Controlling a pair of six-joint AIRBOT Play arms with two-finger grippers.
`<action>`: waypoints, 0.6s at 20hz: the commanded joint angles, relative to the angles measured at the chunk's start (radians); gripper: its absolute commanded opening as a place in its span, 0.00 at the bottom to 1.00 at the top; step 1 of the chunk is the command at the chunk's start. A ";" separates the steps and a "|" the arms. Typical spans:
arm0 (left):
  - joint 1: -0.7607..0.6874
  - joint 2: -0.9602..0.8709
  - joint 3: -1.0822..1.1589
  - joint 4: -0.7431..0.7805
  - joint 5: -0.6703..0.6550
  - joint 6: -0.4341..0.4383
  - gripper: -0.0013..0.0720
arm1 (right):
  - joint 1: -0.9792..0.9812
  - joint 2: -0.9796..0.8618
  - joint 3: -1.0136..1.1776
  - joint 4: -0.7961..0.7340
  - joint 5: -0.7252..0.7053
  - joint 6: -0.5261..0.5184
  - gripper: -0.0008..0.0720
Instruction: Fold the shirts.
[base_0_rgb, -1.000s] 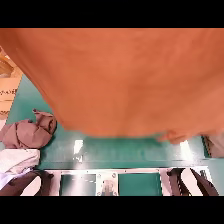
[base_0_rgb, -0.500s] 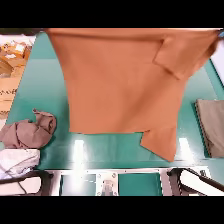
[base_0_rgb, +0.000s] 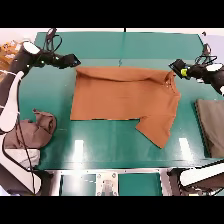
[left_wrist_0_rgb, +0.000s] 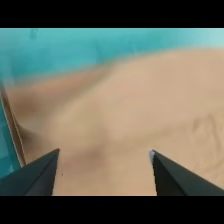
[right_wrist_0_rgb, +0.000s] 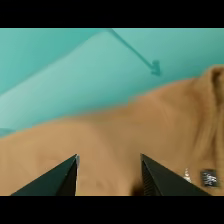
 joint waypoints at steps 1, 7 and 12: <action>0.040 -0.031 0.024 0.064 -0.151 -0.041 0.89 | -0.089 -0.010 0.008 -0.001 0.130 0.010 0.49; 0.175 -0.031 0.040 0.075 -0.493 -0.133 0.06 | -0.264 0.089 -0.063 -0.005 0.470 0.014 0.04; 0.153 0.051 -0.096 0.149 -0.581 -0.156 0.06 | -0.338 0.343 -0.374 -0.177 0.476 0.111 0.04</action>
